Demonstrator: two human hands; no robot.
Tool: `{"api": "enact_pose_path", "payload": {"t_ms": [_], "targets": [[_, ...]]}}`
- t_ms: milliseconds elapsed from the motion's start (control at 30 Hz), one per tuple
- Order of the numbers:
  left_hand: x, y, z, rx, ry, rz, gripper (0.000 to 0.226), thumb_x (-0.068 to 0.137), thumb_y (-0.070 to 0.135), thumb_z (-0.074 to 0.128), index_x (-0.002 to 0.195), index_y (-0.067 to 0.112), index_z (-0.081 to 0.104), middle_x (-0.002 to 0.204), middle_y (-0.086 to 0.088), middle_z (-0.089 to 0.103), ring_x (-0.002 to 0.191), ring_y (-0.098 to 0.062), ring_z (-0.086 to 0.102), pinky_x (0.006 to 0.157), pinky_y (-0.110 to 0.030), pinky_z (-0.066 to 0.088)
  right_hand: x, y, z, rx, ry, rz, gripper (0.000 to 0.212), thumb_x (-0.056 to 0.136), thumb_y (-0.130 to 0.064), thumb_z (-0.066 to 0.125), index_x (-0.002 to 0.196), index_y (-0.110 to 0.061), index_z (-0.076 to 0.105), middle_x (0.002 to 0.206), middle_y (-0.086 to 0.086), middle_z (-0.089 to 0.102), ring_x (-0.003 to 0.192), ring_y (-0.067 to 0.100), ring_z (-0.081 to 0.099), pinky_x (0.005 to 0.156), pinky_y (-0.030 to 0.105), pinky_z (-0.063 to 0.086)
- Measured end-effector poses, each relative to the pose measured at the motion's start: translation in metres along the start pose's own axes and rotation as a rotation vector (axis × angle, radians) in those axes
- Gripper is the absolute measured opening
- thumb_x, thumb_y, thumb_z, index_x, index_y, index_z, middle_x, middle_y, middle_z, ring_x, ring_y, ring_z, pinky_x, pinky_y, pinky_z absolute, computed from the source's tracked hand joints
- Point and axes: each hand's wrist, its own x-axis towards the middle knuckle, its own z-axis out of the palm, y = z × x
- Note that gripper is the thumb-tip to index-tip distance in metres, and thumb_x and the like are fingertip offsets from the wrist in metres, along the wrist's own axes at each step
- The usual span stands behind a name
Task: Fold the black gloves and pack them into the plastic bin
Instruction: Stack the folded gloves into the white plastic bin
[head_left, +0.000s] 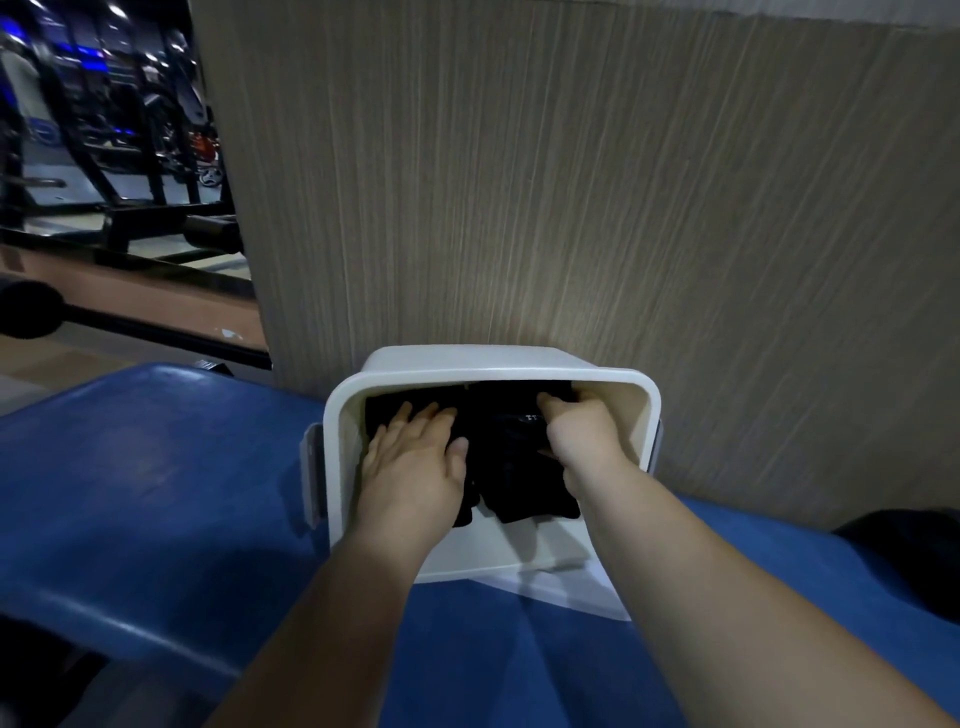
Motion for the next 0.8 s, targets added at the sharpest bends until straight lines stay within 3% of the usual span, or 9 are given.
{"api": "enact_pose_path", "payload": {"t_ms": [100, 267, 367, 533, 633, 733, 800], "targets": [[0.000, -0.001, 0.002, -0.003, -0.002, -0.007, 0.046, 0.102, 0.037, 0.029, 0.147, 0.028, 0.032, 0.155, 0.008, 0.029, 0.146, -0.015, 0.013, 0.119, -0.038, 0.011, 0.003, 0.000, 0.004, -0.166, 0.043, -0.017, 0.032, 0.084, -0.025, 0.061, 0.111, -0.007, 0.059, 0.093, 0.014, 0.068, 0.087, 0.034, 0.065, 0.084, 0.048, 0.055], [0.000, -0.001, 0.001, -0.014, 0.005, -0.016, 0.046, 0.101, 0.038, 0.030, 0.147, 0.029, 0.032, 0.154, 0.009, 0.031, 0.145, -0.015, 0.014, 0.119, -0.038, 0.011, -0.002, -0.006, 0.000, -0.392, 0.075, -0.046, 0.030, 0.089, -0.026, 0.056, 0.112, -0.007, 0.054, 0.098, 0.013, 0.066, 0.091, 0.032, 0.063, 0.075, 0.031, 0.048], [0.000, 0.000, 0.000, -0.026, 0.004, -0.024, 0.046, 0.101, 0.038, 0.031, 0.147, 0.030, 0.031, 0.154, 0.009, 0.031, 0.146, -0.014, 0.013, 0.119, -0.037, 0.009, -0.007, -0.010, -0.003, -0.528, 0.076, -0.083, 0.036, 0.094, -0.028, 0.052, 0.122, -0.007, 0.046, 0.110, 0.014, 0.062, 0.103, 0.033, 0.060, 0.080, 0.031, 0.043], [-0.001, 0.002, 0.001, -0.004, -0.002, -0.029, 0.046, 0.101, 0.038, 0.030, 0.147, 0.031, 0.030, 0.154, 0.009, 0.030, 0.146, -0.016, 0.012, 0.119, -0.038, 0.009, -0.017, -0.010, -0.001, -0.746, 0.115, -0.248, 0.048, 0.098, -0.041, 0.044, 0.129, -0.004, 0.041, 0.113, 0.019, 0.060, 0.102, 0.035, 0.059, 0.073, 0.032, 0.040], [-0.001, 0.002, 0.002, 0.016, -0.006, -0.023, 0.046, 0.101, 0.039, 0.031, 0.147, 0.032, 0.030, 0.155, 0.009, 0.030, 0.146, -0.016, 0.012, 0.119, -0.039, 0.010, -0.021, -0.006, 0.000, -0.820, 0.128, -0.347, 0.053, 0.098, -0.045, 0.041, 0.135, -0.007, 0.040, 0.121, 0.019, 0.053, 0.105, 0.035, 0.055, 0.078, 0.034, 0.040], [0.000, 0.002, 0.002, 0.016, -0.009, -0.023, 0.046, 0.101, 0.039, 0.031, 0.147, 0.032, 0.030, 0.155, 0.009, 0.029, 0.146, -0.016, 0.012, 0.119, -0.040, 0.011, -0.029, -0.003, -0.003, -0.906, 0.168, -0.521, 0.051, 0.097, -0.047, 0.040, 0.134, -0.013, 0.047, 0.129, 0.016, 0.052, 0.114, 0.035, 0.047, 0.094, 0.040, 0.038], [-0.001, 0.002, 0.002, 0.014, -0.006, -0.022, 0.046, 0.101, 0.039, 0.031, 0.147, 0.032, 0.030, 0.155, 0.010, 0.029, 0.146, -0.016, 0.013, 0.119, -0.040, 0.011, -0.034, -0.002, -0.005, -1.022, 0.189, -0.602, 0.050, 0.096, -0.053, 0.038, 0.133, -0.021, 0.052, 0.130, 0.011, 0.054, 0.115, 0.035, 0.045, 0.095, 0.043, 0.035]]}}
